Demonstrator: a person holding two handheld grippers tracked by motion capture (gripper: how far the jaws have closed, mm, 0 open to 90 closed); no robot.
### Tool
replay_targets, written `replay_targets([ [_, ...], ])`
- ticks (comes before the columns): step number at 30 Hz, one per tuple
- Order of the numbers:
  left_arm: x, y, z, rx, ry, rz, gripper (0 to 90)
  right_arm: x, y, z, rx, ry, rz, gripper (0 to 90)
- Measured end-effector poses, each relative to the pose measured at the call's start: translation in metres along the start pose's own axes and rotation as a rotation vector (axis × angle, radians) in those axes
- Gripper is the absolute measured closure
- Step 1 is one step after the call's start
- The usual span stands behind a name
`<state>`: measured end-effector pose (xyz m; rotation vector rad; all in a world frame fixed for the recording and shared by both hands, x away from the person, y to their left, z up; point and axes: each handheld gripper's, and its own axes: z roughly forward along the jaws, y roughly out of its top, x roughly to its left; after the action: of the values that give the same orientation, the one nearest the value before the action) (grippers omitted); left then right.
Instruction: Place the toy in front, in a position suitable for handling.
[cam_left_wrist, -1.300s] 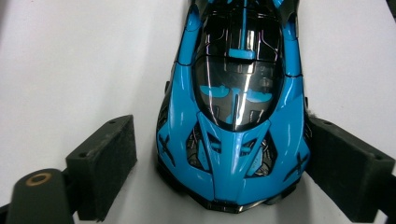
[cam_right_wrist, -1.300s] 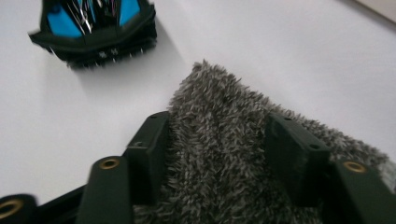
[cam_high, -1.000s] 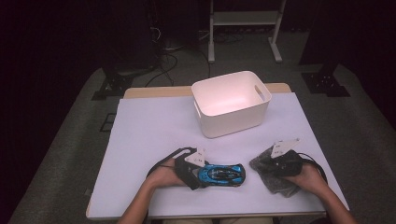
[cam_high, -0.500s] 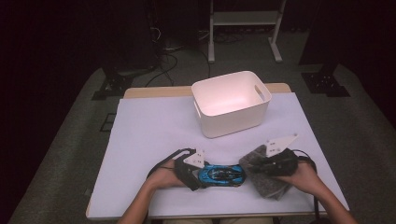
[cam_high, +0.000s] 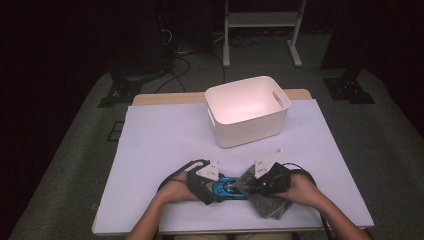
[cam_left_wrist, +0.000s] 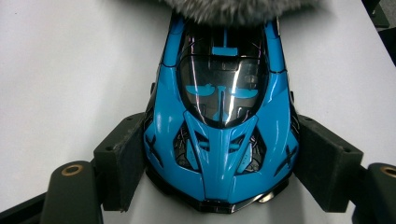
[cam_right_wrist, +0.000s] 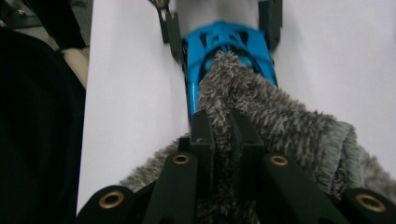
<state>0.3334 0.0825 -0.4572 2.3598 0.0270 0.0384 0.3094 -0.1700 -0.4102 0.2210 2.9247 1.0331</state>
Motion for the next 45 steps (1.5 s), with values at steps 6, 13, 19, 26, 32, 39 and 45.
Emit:
replay_targets([
  [6,0.001,0.000,-0.001,0.006,-0.002,-0.003,24.2,0.000,-0.018,-0.016,-0.011,-0.030,0.045,80.5],
  [13,0.003,-0.004,-0.004,0.007,-0.005,-0.021,21.0,-0.002,-0.025,-0.024,-0.011,-0.043,0.070,80.4],
  [19,0.001,-0.005,-0.004,-0.006,-0.004,-0.001,23.9,-0.004,-0.012,-0.014,-0.014,-0.027,0.045,80.4],
  [26,-0.001,-0.003,-0.001,-0.019,0.003,0.009,24.4,-0.008,0.009,0.004,-0.022,0.004,0.012,80.2],
  [32,-0.002,-0.001,0.001,-0.026,-0.002,0.024,24.7,-0.006,0.008,0.001,-0.006,0.008,0.005,80.3],
  [39,-0.006,0.003,0.005,-0.034,-0.018,0.036,25.0,-0.006,-0.005,-0.013,-0.031,-0.010,0.034,80.3],
  [45,-0.008,0.006,0.006,-0.048,-0.061,0.034,26.2,0.001,-0.001,-0.016,-0.036,-0.009,0.017,80.3],
])
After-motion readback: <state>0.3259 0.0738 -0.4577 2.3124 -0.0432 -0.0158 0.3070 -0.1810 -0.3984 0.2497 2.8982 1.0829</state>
